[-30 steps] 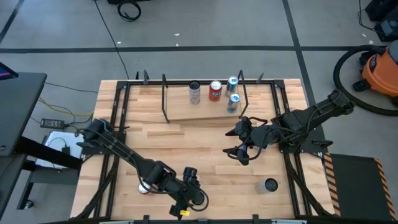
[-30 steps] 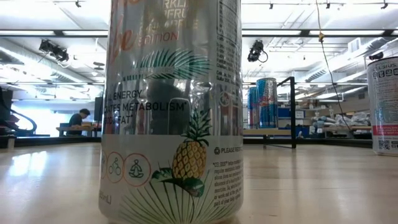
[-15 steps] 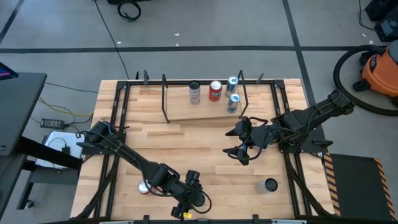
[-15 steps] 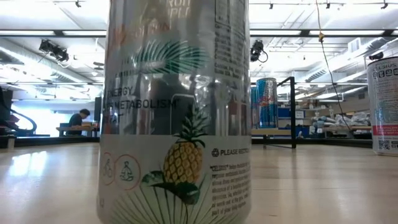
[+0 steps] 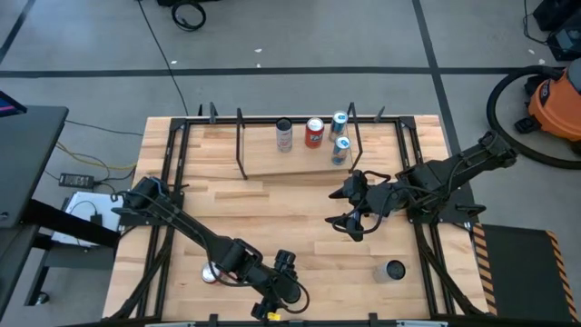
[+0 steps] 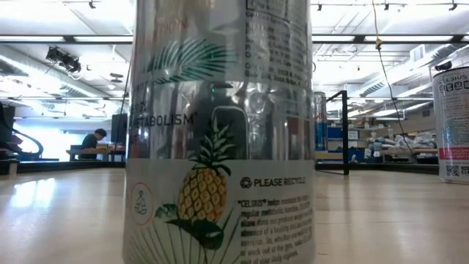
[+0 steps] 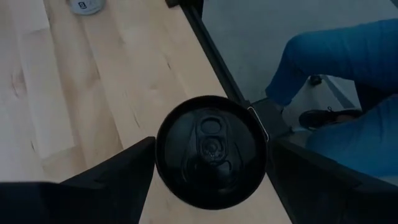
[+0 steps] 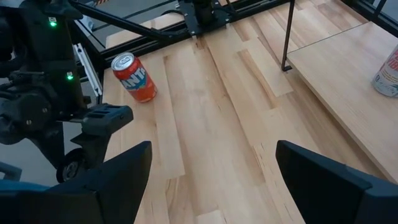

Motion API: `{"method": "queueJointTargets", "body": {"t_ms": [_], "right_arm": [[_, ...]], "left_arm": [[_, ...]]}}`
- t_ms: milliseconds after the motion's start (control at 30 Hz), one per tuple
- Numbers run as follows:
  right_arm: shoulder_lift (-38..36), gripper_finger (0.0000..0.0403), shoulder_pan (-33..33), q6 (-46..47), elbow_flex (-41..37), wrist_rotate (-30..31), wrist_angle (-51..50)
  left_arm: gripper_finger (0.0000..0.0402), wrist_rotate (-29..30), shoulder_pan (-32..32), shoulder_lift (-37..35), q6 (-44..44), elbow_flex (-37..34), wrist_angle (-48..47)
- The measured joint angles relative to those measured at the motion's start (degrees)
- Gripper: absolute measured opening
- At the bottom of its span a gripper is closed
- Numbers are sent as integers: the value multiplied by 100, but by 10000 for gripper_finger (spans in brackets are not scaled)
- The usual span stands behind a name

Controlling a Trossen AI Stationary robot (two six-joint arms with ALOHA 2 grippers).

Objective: Place canned beverage on shelf
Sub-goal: Put the left white and pink soda can on the shelf

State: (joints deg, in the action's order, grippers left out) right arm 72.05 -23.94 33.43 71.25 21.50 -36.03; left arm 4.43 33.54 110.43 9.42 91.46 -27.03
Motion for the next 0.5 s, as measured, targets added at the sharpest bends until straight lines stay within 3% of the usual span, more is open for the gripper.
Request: {"method": "queueJointTargets", "body": {"t_ms": [500], "right_arm": [[0, 352, 1, 2, 1, 0, -2]], "left_arm": [[318, -66, -63, 289, -117, -4, 135]]}}
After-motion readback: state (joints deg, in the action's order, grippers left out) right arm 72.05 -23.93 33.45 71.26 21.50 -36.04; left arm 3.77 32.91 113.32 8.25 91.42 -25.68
